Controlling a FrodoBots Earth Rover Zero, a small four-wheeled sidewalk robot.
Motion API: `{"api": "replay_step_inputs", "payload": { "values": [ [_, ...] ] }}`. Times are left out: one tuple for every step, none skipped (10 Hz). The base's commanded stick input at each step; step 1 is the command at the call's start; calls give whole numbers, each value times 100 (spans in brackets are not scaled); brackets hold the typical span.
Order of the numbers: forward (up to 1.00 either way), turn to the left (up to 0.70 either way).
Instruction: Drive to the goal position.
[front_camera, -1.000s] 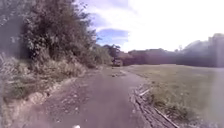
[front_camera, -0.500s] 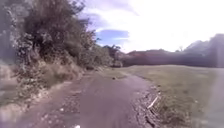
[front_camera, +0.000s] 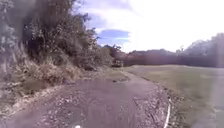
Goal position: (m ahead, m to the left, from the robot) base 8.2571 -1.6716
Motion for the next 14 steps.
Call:
{"api": "replay_step_inputs", "payload": {
  "values": [
    [100, 0],
    [100, 0],
    [100, 0],
    [100, -23],
    [100, -40],
    [100, -40],
    [100, -40],
    [100, -38],
    [100, -34],
    [100, -30],
    [100, -26],
    [100, -22],
    [100, -18],
    [100, -14]
  ]
}}
